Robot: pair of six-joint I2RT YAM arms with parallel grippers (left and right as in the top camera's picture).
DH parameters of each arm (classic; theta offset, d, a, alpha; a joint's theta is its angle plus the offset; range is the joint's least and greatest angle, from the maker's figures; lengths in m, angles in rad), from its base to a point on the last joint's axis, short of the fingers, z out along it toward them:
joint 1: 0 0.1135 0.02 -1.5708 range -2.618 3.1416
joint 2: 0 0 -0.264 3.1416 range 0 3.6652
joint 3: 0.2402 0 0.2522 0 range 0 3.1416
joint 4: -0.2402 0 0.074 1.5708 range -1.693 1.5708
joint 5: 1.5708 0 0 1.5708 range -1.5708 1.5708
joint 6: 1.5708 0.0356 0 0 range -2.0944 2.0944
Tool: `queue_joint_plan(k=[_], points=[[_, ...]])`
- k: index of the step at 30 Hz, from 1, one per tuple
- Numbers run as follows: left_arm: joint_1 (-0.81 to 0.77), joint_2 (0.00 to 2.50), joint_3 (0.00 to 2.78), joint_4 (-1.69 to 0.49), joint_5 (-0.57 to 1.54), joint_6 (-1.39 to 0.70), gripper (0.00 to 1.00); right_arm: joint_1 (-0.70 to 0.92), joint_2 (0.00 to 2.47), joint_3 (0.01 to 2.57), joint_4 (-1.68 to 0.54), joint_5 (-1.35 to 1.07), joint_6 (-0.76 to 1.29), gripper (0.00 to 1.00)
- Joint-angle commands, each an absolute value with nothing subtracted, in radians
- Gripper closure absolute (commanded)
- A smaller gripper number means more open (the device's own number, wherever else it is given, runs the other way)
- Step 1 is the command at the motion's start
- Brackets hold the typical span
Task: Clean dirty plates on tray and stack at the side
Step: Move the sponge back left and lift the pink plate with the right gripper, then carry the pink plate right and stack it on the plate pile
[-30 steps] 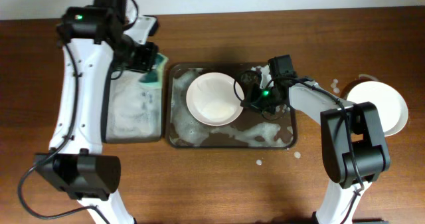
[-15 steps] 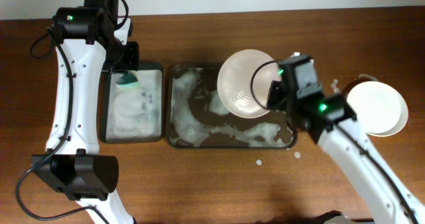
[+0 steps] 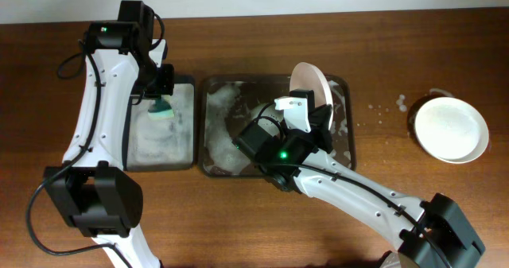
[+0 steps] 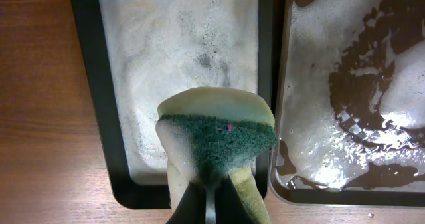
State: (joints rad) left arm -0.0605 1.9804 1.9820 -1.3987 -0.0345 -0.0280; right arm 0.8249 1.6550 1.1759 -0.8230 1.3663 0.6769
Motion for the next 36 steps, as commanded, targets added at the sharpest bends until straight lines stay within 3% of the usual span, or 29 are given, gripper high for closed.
queue_joint_plan(k=[1,10,15,21,23,25,27,28,32,36], points=[[-0.062,1.993,1.98,-1.394,-0.041,-0.041,1.0,0.832,1.645,1.179,-0.823,1.399,0.697,0.96],[-0.062,1.993,1.98,-1.387,-0.041,-0.041,1.0,0.831,1.645,1.179,-0.823,1.361,0.715,0.96],[-0.062,1.998,1.977,-1.367,-0.076,-0.03,1.0,0.759,1.625,1.179,-0.82,1.1,0.72,0.96],[-0.062,2.001,1.783,-1.182,-0.08,-0.03,0.99,0.667,1.511,1.179,-0.816,1.048,0.714,0.96],[-0.062,2.001,1.689,-1.113,-0.08,-0.03,0.86,0.657,1.492,1.179,-0.816,1.067,0.704,0.96],[-0.062,2.001,1.653,-1.092,-0.08,-0.03,0.64,0.651,1.492,1.179,-0.815,1.056,0.704,0.96],[-0.062,2.001,1.651,-1.087,-0.099,-0.03,0.15,0.626,1.488,1.179,-0.812,0.984,0.704,0.96],[-0.062,2.001,1.651,-1.081,-0.102,-0.03,0.01,0.614,1.483,1.179,-0.812,0.963,0.704,0.96],[-0.062,1.999,1.707,-1.096,-0.089,-0.03,0.01,0.588,1.429,1.179,-0.807,0.987,0.631,0.96],[-0.076,1.983,1.869,-1.219,0.014,-0.03,0.01,0.649,1.398,1.179,-0.813,1.206,0.553,0.96]])
